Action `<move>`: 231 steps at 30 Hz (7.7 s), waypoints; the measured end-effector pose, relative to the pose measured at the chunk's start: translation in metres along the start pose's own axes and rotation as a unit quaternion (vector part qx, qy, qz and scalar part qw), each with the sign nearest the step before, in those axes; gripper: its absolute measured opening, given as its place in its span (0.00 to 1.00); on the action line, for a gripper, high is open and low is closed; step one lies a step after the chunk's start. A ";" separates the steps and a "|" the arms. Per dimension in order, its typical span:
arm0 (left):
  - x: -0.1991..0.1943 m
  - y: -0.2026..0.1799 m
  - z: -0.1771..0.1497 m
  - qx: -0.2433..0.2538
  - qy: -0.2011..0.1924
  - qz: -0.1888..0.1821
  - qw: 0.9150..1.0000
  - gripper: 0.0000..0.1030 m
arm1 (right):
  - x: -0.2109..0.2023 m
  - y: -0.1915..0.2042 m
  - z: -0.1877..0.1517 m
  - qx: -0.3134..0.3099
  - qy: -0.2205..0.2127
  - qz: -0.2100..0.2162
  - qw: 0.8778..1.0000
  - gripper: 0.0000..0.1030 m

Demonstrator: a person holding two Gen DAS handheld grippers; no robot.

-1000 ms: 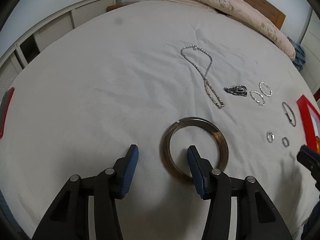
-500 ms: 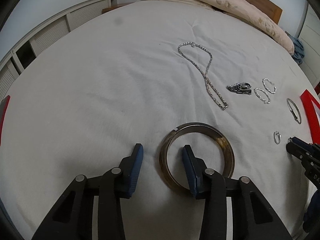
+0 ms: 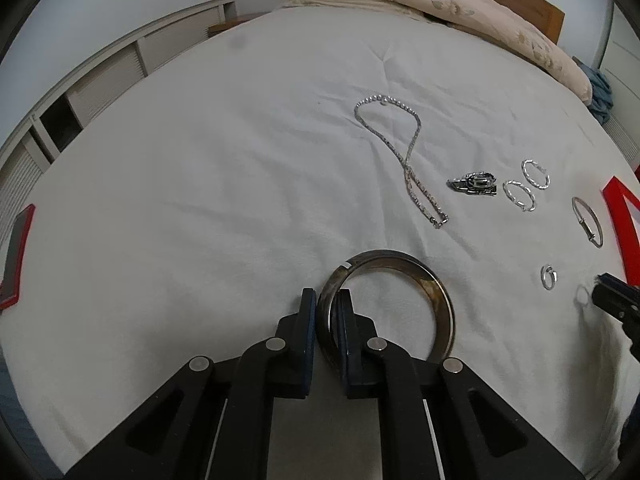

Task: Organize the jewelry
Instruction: 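Grasp the dark brown bangle with the left tool while the right tool grasps a silver ring, then carry both into the red box and open both tools to release them, then withdraw both tools from the box toward the silver chain necklace, then grasp the silver chain necklace with the left tool while the right tool grasps a silver ring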

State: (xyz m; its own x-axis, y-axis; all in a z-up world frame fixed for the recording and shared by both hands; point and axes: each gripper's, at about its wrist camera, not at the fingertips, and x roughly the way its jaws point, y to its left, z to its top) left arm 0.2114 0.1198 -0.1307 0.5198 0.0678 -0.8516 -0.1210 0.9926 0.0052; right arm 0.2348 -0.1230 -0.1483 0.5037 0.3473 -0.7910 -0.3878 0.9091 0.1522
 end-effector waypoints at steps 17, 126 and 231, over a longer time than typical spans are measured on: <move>-0.086 -0.072 0.008 0.041 -0.051 -0.030 0.997 0.09 | -0.120 -0.041 -0.028 0.042 -0.068 -0.028 0.996 0.18; -0.257 -0.014 -0.056 0.057 -0.160 -0.038 0.985 0.40 | -0.328 0.039 -0.046 -0.032 -0.152 -0.060 0.986 0.20; -0.030 -0.056 0.036 0.049 -0.057 -0.089 0.993 0.03 | -0.048 0.008 0.006 -0.012 -0.033 0.100 0.994 0.17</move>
State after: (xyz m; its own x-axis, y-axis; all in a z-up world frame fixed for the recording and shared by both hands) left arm 0.2332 0.0658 -0.0869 0.6186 -0.1048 -0.7787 0.0611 0.9945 -0.0853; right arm 0.2116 -0.1312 -0.1054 0.4636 0.5355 -0.7059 -0.5025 0.8151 0.2883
